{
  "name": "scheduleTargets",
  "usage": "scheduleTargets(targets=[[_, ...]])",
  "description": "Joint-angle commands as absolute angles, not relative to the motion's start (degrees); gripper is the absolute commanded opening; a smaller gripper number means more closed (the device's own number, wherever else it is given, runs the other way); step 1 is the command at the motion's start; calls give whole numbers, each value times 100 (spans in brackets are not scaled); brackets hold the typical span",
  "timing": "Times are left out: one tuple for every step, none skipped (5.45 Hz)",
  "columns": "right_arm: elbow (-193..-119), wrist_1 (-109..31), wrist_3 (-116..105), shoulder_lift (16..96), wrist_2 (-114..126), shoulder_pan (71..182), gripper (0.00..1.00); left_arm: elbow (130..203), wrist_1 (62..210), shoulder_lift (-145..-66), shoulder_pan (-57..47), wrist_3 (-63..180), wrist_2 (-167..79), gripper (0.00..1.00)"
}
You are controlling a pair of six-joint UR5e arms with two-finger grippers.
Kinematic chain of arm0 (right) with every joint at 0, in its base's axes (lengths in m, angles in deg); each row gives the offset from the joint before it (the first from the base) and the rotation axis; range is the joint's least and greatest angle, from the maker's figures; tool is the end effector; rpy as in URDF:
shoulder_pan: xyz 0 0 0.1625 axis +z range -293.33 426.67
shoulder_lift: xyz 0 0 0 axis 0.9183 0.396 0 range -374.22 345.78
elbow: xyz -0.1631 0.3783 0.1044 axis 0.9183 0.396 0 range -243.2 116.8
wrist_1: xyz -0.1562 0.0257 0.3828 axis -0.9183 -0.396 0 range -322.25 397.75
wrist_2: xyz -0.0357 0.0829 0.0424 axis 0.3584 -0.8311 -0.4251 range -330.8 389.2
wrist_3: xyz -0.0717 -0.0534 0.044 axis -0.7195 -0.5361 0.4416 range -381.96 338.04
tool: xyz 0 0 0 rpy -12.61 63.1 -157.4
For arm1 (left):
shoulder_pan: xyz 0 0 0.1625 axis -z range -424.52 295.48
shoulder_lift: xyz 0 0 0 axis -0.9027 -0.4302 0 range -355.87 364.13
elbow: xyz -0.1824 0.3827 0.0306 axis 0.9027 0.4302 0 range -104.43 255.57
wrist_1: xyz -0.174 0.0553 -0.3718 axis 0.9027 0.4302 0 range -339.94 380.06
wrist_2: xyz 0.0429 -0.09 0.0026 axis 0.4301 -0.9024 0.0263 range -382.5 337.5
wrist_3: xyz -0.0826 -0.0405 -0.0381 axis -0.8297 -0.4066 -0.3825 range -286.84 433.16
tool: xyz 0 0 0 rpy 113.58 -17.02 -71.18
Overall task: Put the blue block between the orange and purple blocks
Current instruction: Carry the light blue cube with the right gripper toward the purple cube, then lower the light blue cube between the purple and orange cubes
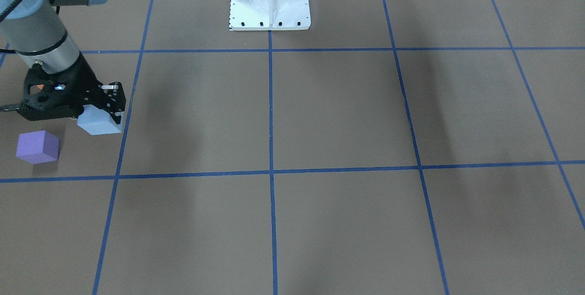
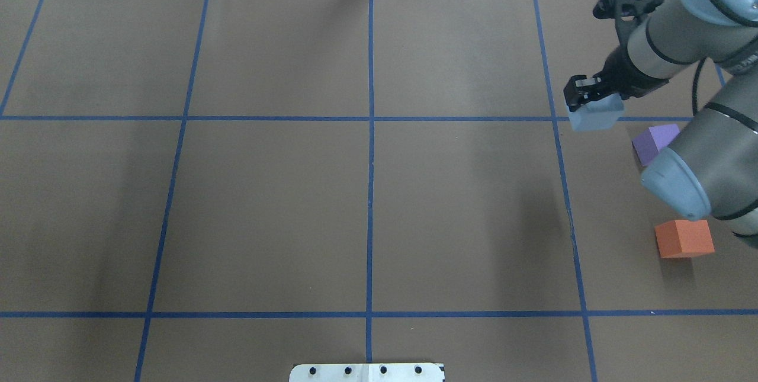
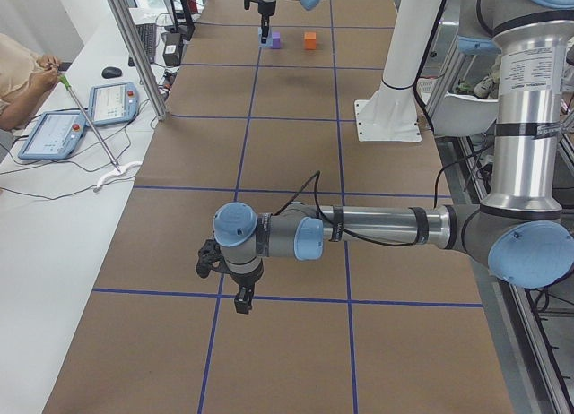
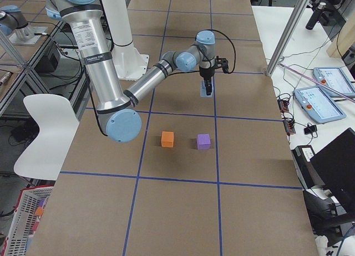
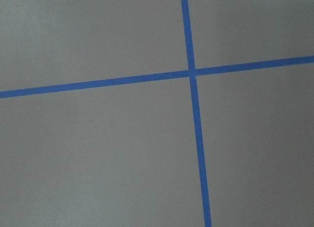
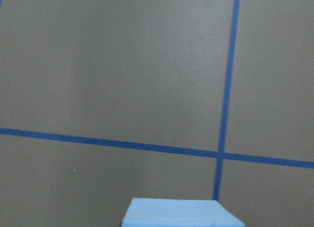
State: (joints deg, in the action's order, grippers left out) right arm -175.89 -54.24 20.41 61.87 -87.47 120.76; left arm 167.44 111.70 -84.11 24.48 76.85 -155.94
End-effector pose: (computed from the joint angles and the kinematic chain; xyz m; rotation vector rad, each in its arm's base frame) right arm -0.2508 -0.4971 0.3578 0.1753 -0.7237 -0.0331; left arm -0.0564 -0.4821 0.6559 0.0467 0.7574 0.0895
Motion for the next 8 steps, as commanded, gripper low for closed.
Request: scheduleTargets(targets=[[-17493, -4129, 1996, 7553, -8743, 12152, 0, 16811, 11200, -8411, 2451, 7659, -15609, 100], [-17343, -3439, 2022, 8039, -8787, 12178, 0, 16829, 11200, -8411, 2451, 7659, -15609, 100], [-17211, -2980, 2031, 8384, -8796, 12178, 0, 16830, 11200, -8420, 2434, 7659, -15609, 100], [-16800, -2288, 2049, 8578, -8874, 12178, 0, 16856, 11200, -8429, 2434, 7659, -15618, 100], [-16535, -2133, 2066, 8537, -8866, 12169, 0, 16847, 11200, -8429, 2425, 7659, -15609, 100], [-16498, -2132, 2067, 8493, -8849, 12161, 0, 16856, 11200, -8438, 2425, 7650, -15618, 100], [-16367, -2132, 2067, 8406, -8849, 12152, 0, 16847, 11200, -8446, 2416, 7650, -15618, 100], [-16226, -2123, 2075, 8283, -8840, 12134, 0, 16847, 11200, -8447, 2416, 7650, -15618, 100]])
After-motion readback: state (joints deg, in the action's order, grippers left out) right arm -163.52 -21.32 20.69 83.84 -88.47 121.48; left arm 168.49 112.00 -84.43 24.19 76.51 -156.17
